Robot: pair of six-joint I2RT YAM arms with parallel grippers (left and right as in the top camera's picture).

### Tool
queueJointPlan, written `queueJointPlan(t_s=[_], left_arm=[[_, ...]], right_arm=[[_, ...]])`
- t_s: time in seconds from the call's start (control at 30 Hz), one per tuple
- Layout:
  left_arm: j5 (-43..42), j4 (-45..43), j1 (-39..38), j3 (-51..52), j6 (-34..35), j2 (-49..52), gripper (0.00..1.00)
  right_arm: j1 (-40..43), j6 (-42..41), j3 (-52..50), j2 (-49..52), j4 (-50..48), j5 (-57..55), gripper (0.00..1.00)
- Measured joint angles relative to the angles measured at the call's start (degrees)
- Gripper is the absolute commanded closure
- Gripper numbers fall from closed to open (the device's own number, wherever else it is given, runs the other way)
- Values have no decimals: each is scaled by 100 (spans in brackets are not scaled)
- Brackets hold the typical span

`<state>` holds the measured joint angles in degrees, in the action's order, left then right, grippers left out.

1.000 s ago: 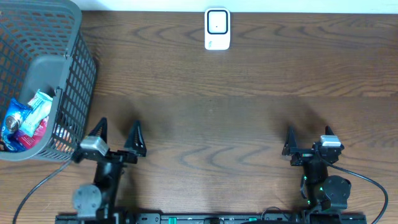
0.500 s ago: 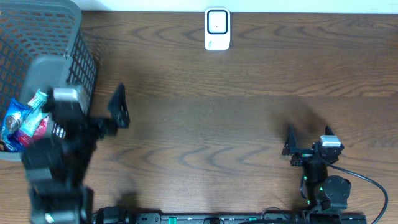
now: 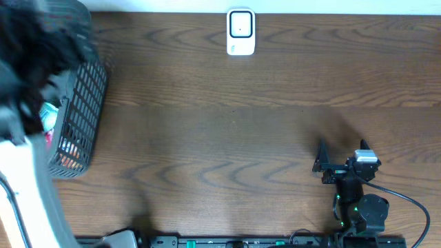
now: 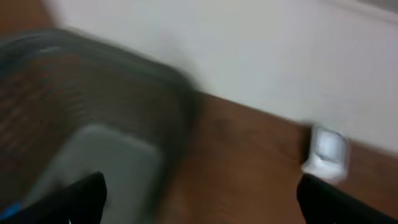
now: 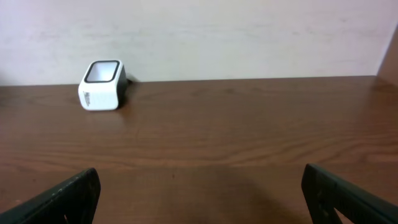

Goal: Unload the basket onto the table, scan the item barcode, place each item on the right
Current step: 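Reach the left gripper into the basket toward the packaged items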

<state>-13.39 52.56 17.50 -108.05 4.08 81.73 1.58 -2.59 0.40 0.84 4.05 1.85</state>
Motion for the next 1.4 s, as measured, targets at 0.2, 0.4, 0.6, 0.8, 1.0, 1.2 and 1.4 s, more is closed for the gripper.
queueJointPlan(t_s=[0.2,0.4,0.6,0.8,1.0,1.2,1.4], left_arm=[[190,393,1259,-444,671,911,2],[756,1451,1620,-444,809,1388,2],[1497,1991,1644,-446,1099,2041,2],[2306,1934,1438,13,1370,2551,2],[2629,1235,1279,737,1327,2839,14],[2730,437,1147,1329,1156,2876,17],[2702,-439,1137,1856,964,2881,21]], right_arm=[[0,0,0,0,-2,0,1],[0,0,0,0,-2,0,1],[0,2,0,0,-2,0,1],[0,0,0,0,-2,0,1],[0,0,0,0,0,0,1],[0,0,0,0,-2,0,1],[0,0,0,0,-2,0,1]])
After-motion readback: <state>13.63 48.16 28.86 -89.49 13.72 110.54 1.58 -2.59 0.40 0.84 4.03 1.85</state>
